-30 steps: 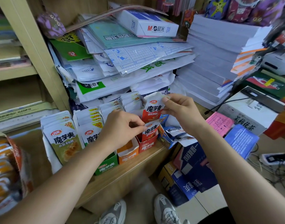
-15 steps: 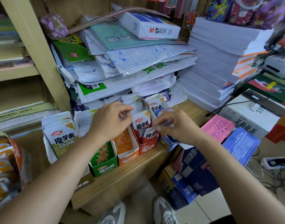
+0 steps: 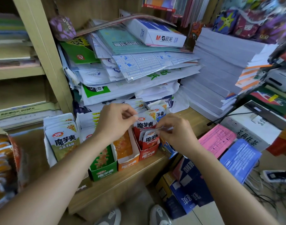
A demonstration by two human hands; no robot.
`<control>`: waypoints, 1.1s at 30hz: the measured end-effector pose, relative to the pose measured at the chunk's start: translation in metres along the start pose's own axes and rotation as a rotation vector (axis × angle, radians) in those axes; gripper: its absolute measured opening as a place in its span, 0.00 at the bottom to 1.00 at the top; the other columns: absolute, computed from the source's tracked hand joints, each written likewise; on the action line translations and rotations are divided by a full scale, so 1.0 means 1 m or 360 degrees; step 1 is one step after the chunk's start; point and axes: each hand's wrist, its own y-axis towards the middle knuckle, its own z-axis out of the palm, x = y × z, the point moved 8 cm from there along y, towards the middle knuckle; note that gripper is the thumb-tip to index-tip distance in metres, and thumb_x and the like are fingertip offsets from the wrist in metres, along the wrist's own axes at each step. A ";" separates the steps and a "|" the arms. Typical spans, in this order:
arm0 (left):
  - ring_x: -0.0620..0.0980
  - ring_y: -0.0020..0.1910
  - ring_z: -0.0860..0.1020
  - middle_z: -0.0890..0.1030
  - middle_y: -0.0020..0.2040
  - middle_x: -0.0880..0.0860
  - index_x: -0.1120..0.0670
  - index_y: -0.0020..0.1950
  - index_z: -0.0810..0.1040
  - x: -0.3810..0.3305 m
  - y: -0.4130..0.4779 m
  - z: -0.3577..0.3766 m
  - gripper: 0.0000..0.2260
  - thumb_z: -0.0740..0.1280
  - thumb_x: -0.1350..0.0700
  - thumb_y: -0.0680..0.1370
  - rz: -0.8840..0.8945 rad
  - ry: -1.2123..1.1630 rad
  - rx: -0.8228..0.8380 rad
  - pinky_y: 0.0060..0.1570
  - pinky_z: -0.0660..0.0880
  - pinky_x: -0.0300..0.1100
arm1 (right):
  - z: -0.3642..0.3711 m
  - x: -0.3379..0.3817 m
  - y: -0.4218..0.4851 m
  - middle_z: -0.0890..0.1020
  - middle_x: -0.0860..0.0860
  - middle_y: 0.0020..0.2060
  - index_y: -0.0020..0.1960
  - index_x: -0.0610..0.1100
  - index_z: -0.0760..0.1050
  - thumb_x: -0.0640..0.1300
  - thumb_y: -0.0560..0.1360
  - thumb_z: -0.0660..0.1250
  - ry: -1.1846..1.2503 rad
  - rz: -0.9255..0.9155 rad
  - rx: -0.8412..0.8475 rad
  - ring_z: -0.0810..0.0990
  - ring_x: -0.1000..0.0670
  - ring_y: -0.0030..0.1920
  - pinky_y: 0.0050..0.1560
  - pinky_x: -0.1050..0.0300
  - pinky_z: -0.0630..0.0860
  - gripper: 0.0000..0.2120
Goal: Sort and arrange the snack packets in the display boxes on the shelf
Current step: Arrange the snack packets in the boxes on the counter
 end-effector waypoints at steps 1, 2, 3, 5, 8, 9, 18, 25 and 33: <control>0.40 0.37 0.82 0.84 0.37 0.42 0.49 0.43 0.86 -0.001 -0.001 0.002 0.02 0.77 0.55 0.73 0.0010 -0.0035 0.0089 0.43 0.81 0.40 | 0.000 -0.001 0.000 0.81 0.53 0.46 0.45 0.45 0.82 0.39 0.71 0.77 0.0017 0.0034 -0.0028 0.83 0.56 0.41 0.45 0.53 0.81 0.05; 0.39 0.38 0.82 0.84 0.38 0.41 0.49 0.44 0.87 -0.001 -0.003 0.007 0.02 0.77 0.55 0.73 0.0011 -0.0024 0.0230 0.45 0.81 0.40 | 0.002 -0.004 0.000 0.82 0.53 0.45 0.45 0.46 0.81 0.39 0.71 0.77 0.0029 0.0090 -0.0033 0.84 0.57 0.41 0.44 0.51 0.82 0.07; 0.39 0.40 0.82 0.84 0.39 0.40 0.48 0.46 0.87 0.001 -0.006 0.014 0.02 0.76 0.54 0.74 0.0005 0.0008 0.0368 0.46 0.81 0.41 | 0.004 -0.007 0.000 0.83 0.52 0.44 0.45 0.47 0.79 0.38 0.71 0.77 0.0028 0.0158 -0.0014 0.84 0.56 0.40 0.42 0.49 0.83 0.09; 0.39 0.41 0.82 0.84 0.41 0.40 0.48 0.48 0.87 0.002 -0.011 0.021 0.03 0.73 0.53 0.77 -0.0036 -0.0034 0.0487 0.48 0.81 0.44 | 0.006 -0.014 -0.001 0.84 0.47 0.41 0.46 0.50 0.77 0.35 0.72 0.74 0.0084 0.0304 0.0066 0.84 0.51 0.36 0.38 0.46 0.83 0.12; 0.43 0.42 0.83 0.86 0.42 0.43 0.45 0.47 0.87 -0.004 -0.014 0.016 0.09 0.72 0.42 0.73 0.0011 -0.0200 0.0419 0.45 0.81 0.44 | -0.004 -0.020 0.004 0.84 0.43 0.43 0.47 0.46 0.79 0.31 0.73 0.68 0.0468 0.0500 -0.0017 0.84 0.46 0.35 0.40 0.43 0.83 0.11; 0.42 0.41 0.82 0.85 0.42 0.41 0.43 0.46 0.86 -0.007 -0.016 0.016 0.09 0.74 0.40 0.71 0.0062 -0.0139 0.0406 0.43 0.80 0.41 | -0.010 -0.020 0.008 0.84 0.43 0.43 0.47 0.44 0.80 0.31 0.74 0.68 0.0553 0.0533 -0.0117 0.85 0.45 0.38 0.42 0.40 0.83 0.09; 0.37 0.39 0.82 0.85 0.38 0.41 0.48 0.42 0.88 -0.019 -0.022 0.025 0.01 0.77 0.54 0.73 0.0108 -0.0035 0.0423 0.43 0.76 0.27 | -0.002 -0.009 0.051 0.85 0.52 0.42 0.47 0.45 0.85 0.51 0.72 0.77 0.0104 0.0519 -0.0187 0.82 0.55 0.44 0.49 0.57 0.79 0.10; 0.39 0.39 0.83 0.86 0.39 0.42 0.47 0.44 0.88 -0.016 -0.026 0.028 0.02 0.78 0.51 0.72 0.0060 -0.0083 0.0558 0.46 0.81 0.41 | -0.008 -0.007 0.059 0.84 0.47 0.36 0.43 0.40 0.83 0.41 0.78 0.69 0.0091 0.0489 -0.0268 0.79 0.50 0.36 0.40 0.54 0.75 0.08; 0.39 0.40 0.83 0.86 0.39 0.40 0.45 0.44 0.88 -0.012 -0.025 0.025 0.01 0.77 0.51 0.73 0.0058 -0.0070 0.0450 0.45 0.79 0.42 | -0.052 -0.006 0.041 0.83 0.53 0.33 0.50 0.37 0.74 0.37 0.82 0.63 0.1009 0.0431 -0.0685 0.84 0.49 0.42 0.40 0.52 0.84 0.04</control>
